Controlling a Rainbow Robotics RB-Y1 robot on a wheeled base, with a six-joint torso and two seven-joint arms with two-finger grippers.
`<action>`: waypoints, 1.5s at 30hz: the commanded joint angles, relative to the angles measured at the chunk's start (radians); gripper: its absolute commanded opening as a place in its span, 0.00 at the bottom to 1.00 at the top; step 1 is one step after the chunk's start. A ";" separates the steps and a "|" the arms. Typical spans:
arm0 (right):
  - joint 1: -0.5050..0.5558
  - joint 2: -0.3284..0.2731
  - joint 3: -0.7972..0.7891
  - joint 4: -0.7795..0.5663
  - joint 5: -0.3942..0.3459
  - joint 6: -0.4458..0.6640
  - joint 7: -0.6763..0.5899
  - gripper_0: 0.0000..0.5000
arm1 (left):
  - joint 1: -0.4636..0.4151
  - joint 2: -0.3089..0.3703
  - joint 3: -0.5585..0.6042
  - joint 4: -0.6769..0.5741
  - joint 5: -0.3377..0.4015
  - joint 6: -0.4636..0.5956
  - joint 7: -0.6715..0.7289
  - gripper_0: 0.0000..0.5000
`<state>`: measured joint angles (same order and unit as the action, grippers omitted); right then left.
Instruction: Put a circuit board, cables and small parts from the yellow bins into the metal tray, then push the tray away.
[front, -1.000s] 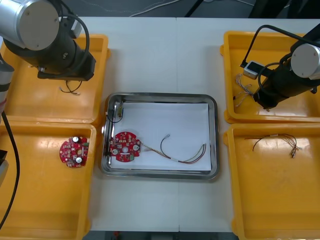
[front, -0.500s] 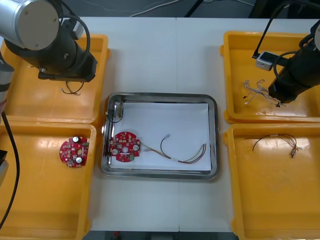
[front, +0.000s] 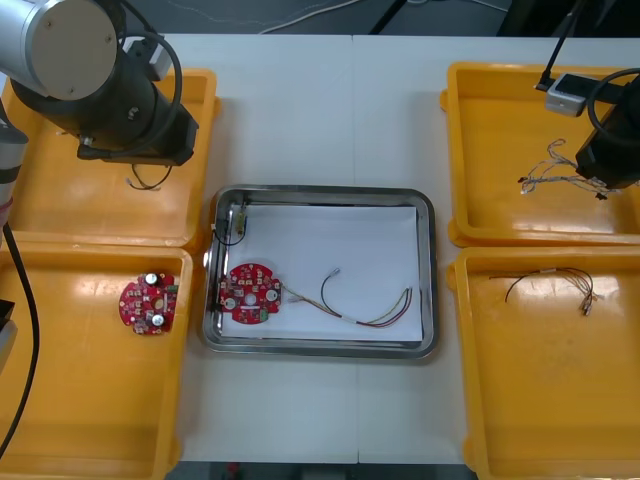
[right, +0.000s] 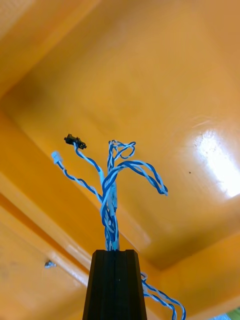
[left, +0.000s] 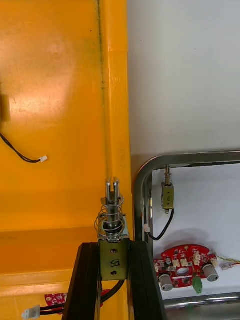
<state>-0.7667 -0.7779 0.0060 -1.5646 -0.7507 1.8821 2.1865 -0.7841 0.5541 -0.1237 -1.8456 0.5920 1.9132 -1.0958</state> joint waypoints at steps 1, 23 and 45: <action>-0.074 -0.020 -0.069 -0.052 0.014 0.038 -0.053 0.00 | 0.003 0.032 0.019 -0.038 0.009 0.007 0.008 0.00; -0.220 -0.024 -0.138 -0.051 0.013 0.038 -0.114 0.00 | 0.003 0.032 0.019 -0.038 0.009 0.007 0.008 0.00; -0.226 -0.046 -0.146 -0.048 -0.004 0.038 -0.116 1.00 | 0.006 0.032 0.019 -0.038 0.008 0.007 0.011 0.00</action>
<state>-0.9468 -0.7824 -0.1068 -1.5871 -0.7453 1.9160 2.0905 -0.7837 0.5541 -0.1237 -1.8480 0.5940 1.9133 -1.0958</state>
